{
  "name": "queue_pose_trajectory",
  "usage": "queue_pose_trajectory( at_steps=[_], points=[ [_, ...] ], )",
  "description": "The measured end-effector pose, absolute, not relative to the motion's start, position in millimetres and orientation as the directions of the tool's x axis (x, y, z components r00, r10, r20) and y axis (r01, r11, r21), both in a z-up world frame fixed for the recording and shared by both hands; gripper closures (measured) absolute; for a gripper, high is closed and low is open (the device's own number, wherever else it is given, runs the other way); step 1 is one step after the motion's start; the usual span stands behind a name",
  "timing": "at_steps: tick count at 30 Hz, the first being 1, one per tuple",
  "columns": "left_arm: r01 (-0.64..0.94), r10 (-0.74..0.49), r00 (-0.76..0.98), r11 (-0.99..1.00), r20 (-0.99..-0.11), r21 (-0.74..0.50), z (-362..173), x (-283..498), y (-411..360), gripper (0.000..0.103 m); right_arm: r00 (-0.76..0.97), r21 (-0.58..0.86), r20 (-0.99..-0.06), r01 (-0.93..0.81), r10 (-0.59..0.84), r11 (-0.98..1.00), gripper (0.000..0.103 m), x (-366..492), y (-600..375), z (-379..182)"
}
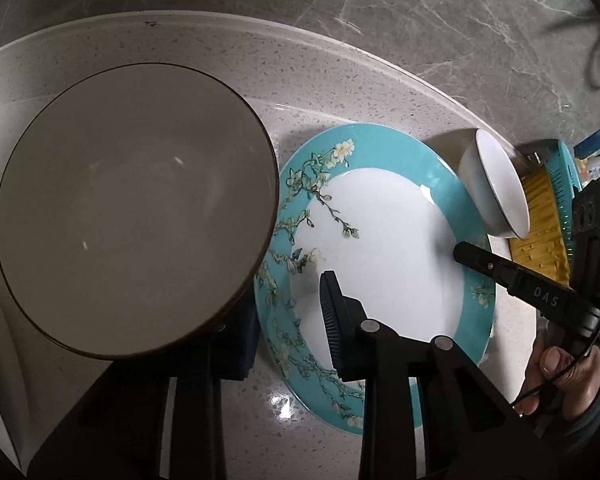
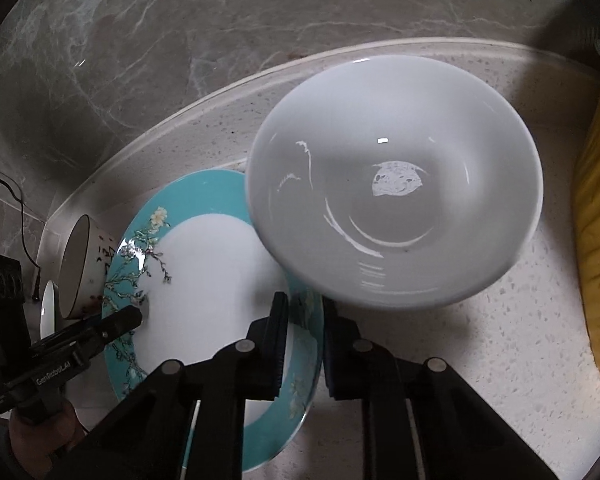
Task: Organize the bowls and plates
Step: 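Close both grippers on the rim of the second teal-rimmed floral plate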
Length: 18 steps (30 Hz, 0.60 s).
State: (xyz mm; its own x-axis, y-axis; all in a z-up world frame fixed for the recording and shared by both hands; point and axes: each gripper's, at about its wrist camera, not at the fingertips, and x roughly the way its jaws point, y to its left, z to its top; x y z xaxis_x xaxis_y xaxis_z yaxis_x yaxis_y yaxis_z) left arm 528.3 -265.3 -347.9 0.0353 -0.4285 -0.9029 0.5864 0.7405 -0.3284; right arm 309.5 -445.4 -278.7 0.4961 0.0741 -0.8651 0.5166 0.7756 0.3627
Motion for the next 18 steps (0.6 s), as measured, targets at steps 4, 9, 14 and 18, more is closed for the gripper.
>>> queue_pose_trajectory(
  at_steps=[4,9,14,18],
  points=[
    [0.598,-0.42,0.036,0.736,-0.907,-0.317,-348,529,-265,0.081,0.492,0.355,-0.868,0.519,0.068,0.778,0.085,309,-440,-279],
    [0.604,-0.417,0.03,0.731,-0.908,-0.316,-347,526,-261,0.082,0.497,0.367,-0.865,0.527,0.073,0.767,0.086,301,-438,-280],
    [0.603,-0.419,0.02,0.729,-0.908,-0.324,-347,519,-254,0.082,0.502,0.373,-0.862,0.527,0.075,0.764,0.087,293,-430,-279],
    [0.597,-0.431,0.015,0.728,-0.902,-0.338,-342,509,-245,0.082,0.503,0.373,-0.861,0.527,0.073,0.764,0.087,284,-422,-275]
  ],
)
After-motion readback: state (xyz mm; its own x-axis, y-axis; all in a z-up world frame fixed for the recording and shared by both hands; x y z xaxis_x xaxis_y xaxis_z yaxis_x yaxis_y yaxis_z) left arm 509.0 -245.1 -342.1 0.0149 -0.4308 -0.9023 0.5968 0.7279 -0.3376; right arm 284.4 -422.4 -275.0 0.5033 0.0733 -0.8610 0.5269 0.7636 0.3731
